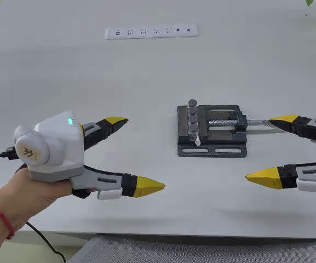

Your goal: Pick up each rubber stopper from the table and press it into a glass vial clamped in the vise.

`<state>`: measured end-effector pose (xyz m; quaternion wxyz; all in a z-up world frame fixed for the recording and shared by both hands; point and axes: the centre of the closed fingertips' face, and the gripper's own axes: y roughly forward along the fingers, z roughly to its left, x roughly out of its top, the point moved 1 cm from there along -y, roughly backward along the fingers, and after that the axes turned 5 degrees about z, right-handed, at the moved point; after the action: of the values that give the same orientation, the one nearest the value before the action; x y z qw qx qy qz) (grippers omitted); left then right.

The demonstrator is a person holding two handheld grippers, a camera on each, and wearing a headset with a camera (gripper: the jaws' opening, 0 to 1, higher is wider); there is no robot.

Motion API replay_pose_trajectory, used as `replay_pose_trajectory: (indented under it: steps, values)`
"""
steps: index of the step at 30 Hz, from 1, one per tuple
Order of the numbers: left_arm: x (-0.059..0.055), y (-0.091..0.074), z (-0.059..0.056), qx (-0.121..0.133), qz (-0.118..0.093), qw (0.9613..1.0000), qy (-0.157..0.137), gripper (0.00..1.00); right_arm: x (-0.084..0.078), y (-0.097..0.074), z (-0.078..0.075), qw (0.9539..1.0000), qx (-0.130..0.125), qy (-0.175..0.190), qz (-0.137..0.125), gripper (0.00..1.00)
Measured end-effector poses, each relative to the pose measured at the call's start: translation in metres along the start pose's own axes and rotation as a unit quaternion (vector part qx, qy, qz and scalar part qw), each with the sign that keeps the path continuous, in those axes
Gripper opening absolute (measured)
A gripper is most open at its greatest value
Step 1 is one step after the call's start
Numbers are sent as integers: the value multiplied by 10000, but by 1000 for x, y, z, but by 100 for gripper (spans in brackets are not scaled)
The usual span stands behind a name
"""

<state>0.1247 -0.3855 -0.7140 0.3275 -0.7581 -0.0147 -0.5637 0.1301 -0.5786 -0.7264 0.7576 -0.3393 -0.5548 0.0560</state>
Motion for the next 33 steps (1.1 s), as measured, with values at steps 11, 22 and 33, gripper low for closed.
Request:
replay_pose_trajectory:
  steps: [11,22,33]
  values:
    - [-12,4,0,-8,102,9999,-60,99,-7,-6,-8,10000,-73,-21,-50,91]
    - [-5,7,-4,38,78,9999,-63,99,-5,-4,-7,9999,-118,-47,-27,91]
    - [-7,7,-2,24,92,9999,-62,99,-2,-4,-5,9999,-118,-74,4,91]
